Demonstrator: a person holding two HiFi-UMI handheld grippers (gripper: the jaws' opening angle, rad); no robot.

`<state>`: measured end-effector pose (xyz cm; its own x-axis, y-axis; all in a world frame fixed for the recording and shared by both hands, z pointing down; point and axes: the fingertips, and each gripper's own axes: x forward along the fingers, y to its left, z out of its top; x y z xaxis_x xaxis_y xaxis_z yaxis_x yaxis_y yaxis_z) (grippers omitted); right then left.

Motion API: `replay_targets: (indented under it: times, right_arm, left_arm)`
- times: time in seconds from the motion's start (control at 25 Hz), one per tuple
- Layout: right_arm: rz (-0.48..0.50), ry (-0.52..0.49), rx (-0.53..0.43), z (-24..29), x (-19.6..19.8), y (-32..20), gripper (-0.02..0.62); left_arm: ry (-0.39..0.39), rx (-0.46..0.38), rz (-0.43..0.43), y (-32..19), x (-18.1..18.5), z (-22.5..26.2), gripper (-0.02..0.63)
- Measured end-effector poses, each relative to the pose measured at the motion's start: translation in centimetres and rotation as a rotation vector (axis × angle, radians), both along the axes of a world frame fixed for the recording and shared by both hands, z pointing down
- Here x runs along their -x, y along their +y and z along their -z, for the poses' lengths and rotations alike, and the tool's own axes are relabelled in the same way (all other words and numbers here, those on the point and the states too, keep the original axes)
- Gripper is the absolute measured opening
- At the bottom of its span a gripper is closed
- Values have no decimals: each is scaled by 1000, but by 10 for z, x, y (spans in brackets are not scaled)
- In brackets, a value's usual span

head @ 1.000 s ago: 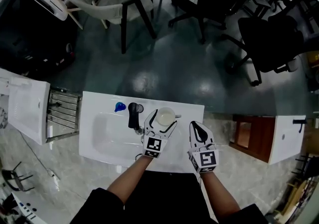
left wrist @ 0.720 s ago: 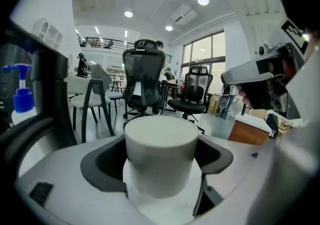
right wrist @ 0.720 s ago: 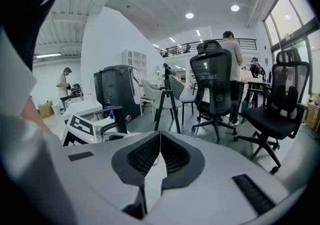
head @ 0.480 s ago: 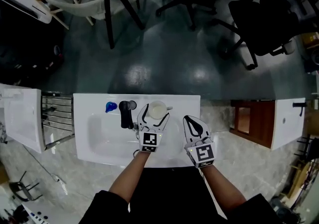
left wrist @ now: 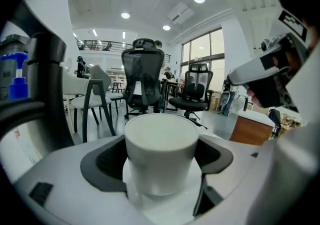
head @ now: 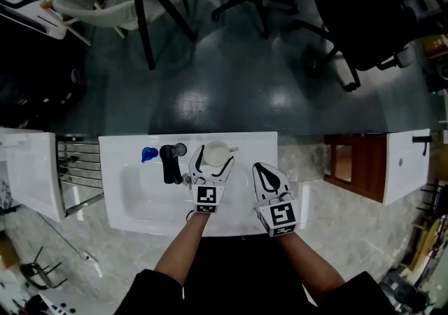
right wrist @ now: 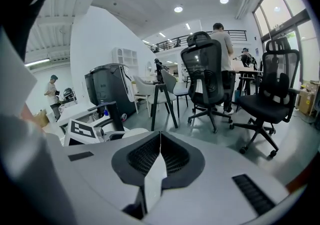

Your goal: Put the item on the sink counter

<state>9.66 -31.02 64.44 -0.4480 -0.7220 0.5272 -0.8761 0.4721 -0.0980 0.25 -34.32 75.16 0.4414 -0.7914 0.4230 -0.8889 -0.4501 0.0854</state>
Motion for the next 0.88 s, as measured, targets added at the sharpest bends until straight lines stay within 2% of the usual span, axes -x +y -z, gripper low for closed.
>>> replay_targets:
  times: [0.28,0.48,0.64,0.88]
  right_arm:
    - [-26,13,-2,3,-8,-13,32]
    - [-28,31,-8,-1,-15,-14,32]
    - [-27,33,-6,2,-10,-10,32]
    - [1,14,-19,4,-3,3,32]
  left_arm:
    - [0,-50,-31,-2,-3,1,399]
    - [-3,-11,-39,-1,-3,0,402]
    - [24,-3,-31,-1,-1,-2,415]
    - [17,-8,-40,3,1,-4,426]
